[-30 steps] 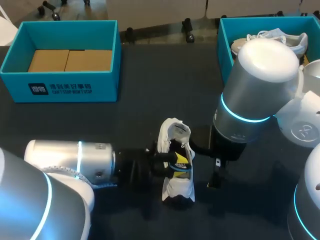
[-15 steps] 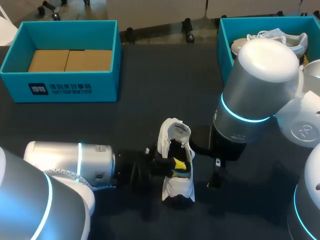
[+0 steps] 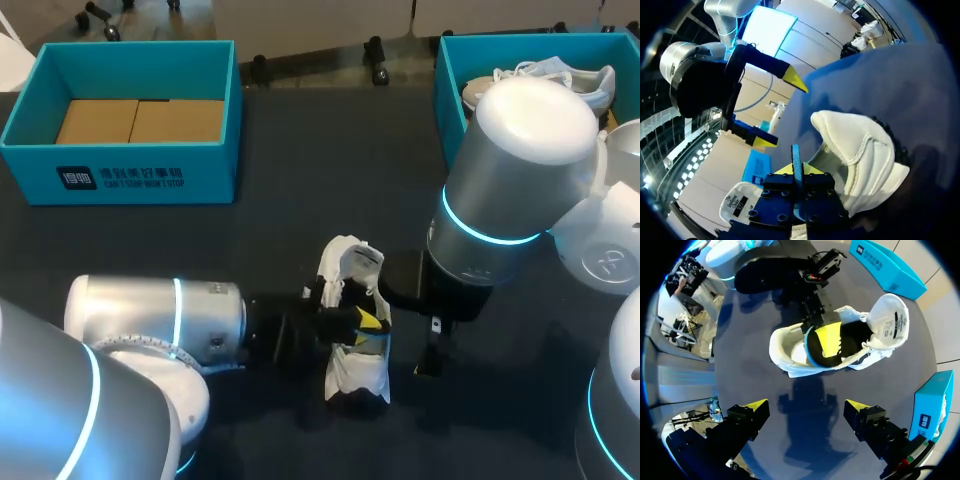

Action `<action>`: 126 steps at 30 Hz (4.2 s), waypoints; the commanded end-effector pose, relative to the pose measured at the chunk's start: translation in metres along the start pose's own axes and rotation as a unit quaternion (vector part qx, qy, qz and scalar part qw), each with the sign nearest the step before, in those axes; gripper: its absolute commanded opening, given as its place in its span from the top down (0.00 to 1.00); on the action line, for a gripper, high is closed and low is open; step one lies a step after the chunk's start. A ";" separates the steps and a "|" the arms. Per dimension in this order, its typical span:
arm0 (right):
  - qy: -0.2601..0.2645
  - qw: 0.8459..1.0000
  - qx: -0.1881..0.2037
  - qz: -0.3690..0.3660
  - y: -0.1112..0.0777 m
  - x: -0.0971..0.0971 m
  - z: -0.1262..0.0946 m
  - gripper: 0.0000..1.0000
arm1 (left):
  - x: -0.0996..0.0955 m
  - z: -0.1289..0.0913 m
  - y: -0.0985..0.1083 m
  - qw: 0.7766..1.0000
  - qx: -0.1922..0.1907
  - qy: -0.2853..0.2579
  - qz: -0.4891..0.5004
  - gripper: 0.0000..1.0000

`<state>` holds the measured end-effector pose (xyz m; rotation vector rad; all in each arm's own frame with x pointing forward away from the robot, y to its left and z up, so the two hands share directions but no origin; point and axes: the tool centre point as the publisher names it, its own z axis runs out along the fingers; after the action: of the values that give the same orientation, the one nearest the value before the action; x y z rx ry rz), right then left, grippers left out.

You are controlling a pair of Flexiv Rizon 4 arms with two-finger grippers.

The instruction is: Take the shoe out of the shoebox, open the shoe tongue, remove and reinsert the insole, then place the shoe into the shoebox

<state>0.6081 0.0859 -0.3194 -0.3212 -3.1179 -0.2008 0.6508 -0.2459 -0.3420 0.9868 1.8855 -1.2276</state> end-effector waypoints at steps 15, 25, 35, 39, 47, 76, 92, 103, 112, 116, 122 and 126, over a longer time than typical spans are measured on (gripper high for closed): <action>0.000 1.000 -0.001 0.000 0.000 0.000 0.003 0.00 | -0.011 -0.050 -0.019 0.999 0.023 0.037 -0.013 0.52; 0.000 1.000 -0.001 0.000 0.000 0.000 0.003 0.00 | -0.014 -0.060 -0.016 0.997 0.014 0.082 -0.005 0.55; 0.000 1.000 -0.001 0.000 0.000 0.000 0.003 0.00 | -0.023 -0.072 -0.018 0.989 0.012 0.148 0.017 0.55; 0.000 1.000 -0.001 0.000 0.000 0.000 0.003 0.00 | -0.030 -0.081 -0.020 0.982 0.015 0.186 0.020 0.55; 0.000 1.000 -0.001 0.000 0.000 0.000 0.003 0.00 | -0.038 -0.101 -0.021 0.958 0.026 0.284 0.028 0.58; 0.017 1.000 0.015 -0.017 -0.068 -0.011 -0.045 0.00 | -0.050 -0.131 -0.036 0.852 0.014 0.508 0.125 1.00; 0.031 0.999 0.009 0.015 -0.095 -0.008 -0.054 0.00 | -0.051 -0.132 -0.037 0.850 0.016 0.512 0.125 1.00; 0.041 0.998 0.028 0.042 -0.129 -0.014 -0.066 0.00 | -0.049 -0.094 -0.033 0.818 0.036 0.548 0.169 1.00; 0.036 0.998 0.029 0.046 -0.151 -0.017 -0.077 0.00 | -0.042 -0.065 -0.027 0.782 0.068 0.589 0.193 1.00; 0.036 0.998 0.029 0.046 -0.151 -0.017 -0.077 0.00 | -0.038 -0.058 -0.024 0.755 0.103 0.609 0.220 1.00; 0.036 0.998 0.029 0.046 -0.151 -0.017 -0.077 0.00 | -0.031 -0.059 -0.028 0.735 0.122 0.621 0.242 1.00; 0.036 0.998 0.029 0.046 -0.151 -0.017 -0.077 0.00 | -0.025 -0.059 -0.029 0.724 0.133 0.627 0.254 1.00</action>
<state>0.5951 -0.0730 -0.2618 -0.4464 -3.0190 -0.1155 0.6297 -0.1990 -0.2878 2.6760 1.9699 -0.5081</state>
